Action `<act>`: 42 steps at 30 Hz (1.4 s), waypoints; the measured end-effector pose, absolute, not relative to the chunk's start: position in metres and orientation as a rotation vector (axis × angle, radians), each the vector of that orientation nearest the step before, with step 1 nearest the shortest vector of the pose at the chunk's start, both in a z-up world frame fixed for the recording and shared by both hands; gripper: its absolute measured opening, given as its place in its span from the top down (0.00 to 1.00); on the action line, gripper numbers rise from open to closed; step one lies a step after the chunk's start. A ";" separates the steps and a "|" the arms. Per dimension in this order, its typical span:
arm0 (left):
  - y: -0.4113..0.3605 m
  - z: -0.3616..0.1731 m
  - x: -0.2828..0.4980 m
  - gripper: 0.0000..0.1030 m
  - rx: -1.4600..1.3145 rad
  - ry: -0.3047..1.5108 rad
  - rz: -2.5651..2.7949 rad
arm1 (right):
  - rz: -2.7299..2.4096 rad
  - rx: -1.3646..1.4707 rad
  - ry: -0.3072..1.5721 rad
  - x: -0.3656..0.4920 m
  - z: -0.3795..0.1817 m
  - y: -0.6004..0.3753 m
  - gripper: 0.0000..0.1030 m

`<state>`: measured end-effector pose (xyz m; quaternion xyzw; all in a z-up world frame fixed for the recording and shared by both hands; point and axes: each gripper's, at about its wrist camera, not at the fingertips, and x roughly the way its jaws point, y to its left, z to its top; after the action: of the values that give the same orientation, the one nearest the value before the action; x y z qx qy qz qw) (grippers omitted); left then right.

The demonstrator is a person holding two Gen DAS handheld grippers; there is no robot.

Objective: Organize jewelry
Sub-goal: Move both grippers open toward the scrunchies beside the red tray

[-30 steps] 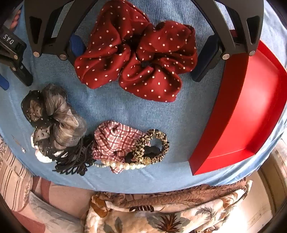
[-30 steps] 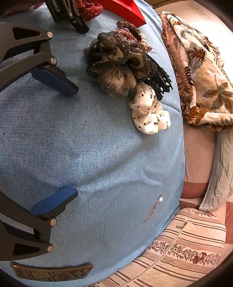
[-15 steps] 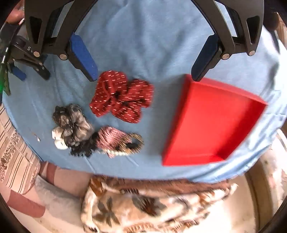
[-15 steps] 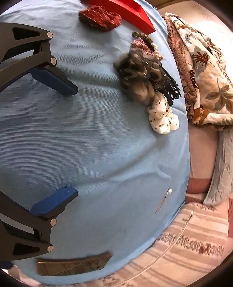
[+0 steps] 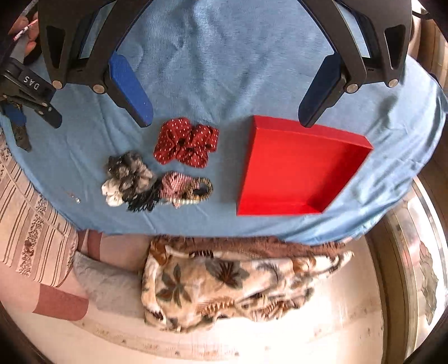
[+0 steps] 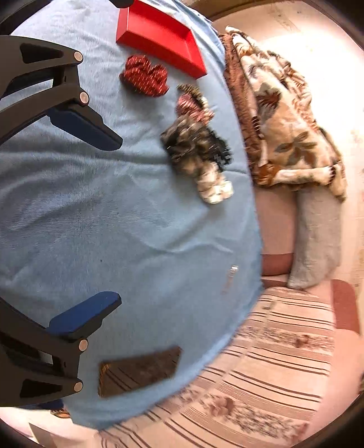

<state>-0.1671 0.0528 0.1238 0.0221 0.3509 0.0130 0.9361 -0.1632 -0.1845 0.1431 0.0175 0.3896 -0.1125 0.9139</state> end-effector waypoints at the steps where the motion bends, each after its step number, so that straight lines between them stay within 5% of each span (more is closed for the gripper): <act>1: 0.054 0.129 -0.170 0.00 0.051 0.706 0.028 | -0.232 0.027 0.786 -0.166 0.151 -0.182 0.01; 12: 0.124 0.190 -0.202 0.00 -0.019 0.546 0.160 | -0.140 -0.105 0.608 -0.189 0.217 -0.132 0.01; 20: 0.171 0.210 -0.205 0.00 0.033 0.524 0.219 | -0.071 0.057 0.561 -0.157 0.248 -0.128 0.01; 32: 0.153 0.206 -0.178 0.00 0.137 0.593 0.118 | -0.098 0.061 0.658 -0.128 0.205 -0.150 0.01; 42: 0.105 0.157 -0.129 0.00 0.094 0.722 0.044 | 0.017 0.028 0.807 -0.104 0.157 -0.167 0.17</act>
<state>-0.1294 0.1049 0.1572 0.0460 0.3530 0.0215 0.9342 -0.1044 -0.1669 0.1572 0.0135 0.3926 0.0083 0.9196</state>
